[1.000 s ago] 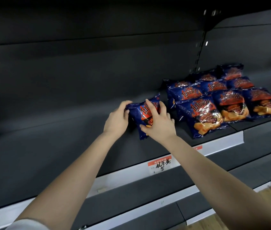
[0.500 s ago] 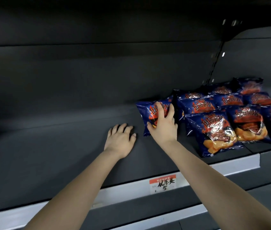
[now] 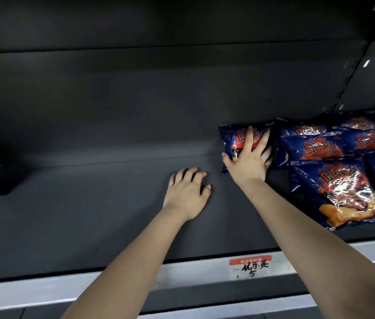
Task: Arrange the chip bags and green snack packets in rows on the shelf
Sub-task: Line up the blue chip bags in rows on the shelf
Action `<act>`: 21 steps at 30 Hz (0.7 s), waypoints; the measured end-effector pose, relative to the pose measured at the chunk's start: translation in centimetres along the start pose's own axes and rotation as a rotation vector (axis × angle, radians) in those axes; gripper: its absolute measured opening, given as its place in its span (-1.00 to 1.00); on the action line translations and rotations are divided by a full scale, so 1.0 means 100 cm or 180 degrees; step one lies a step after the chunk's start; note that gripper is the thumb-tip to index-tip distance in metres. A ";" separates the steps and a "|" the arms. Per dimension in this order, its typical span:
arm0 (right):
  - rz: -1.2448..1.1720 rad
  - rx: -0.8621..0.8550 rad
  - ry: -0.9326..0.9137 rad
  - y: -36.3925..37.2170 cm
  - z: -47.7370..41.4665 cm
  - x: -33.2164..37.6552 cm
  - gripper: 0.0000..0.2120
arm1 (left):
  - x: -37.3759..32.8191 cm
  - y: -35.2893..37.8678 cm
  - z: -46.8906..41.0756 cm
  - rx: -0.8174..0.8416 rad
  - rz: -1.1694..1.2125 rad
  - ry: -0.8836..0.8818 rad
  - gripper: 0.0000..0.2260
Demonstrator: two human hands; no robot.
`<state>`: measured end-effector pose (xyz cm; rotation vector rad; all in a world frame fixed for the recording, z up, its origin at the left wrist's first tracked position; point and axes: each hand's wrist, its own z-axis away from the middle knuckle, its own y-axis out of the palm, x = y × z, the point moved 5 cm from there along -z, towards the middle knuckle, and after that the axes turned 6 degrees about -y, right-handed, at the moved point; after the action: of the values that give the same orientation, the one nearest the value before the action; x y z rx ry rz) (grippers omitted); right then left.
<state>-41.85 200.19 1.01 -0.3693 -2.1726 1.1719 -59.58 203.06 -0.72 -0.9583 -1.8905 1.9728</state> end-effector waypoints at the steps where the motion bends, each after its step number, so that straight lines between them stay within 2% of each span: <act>1: 0.0048 0.0054 -0.0009 0.001 -0.002 -0.001 -0.06 | 0.000 0.000 0.000 0.0003 -0.0006 0.0003 -0.57; 10: 0.0327 0.0093 -0.0112 0.004 -0.006 -0.003 -0.02 | 0.002 0.002 -0.002 0.0009 -0.0004 0.0015 -0.58; 21: 0.0478 0.0164 -0.0229 -0.007 0.000 0.004 -0.07 | -0.001 -0.003 -0.001 -0.0153 0.0090 0.0010 -0.60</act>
<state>-42.13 200.00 1.78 -0.4816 -2.2028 1.3396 -59.49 203.14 -0.35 -1.0059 -1.9415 1.9483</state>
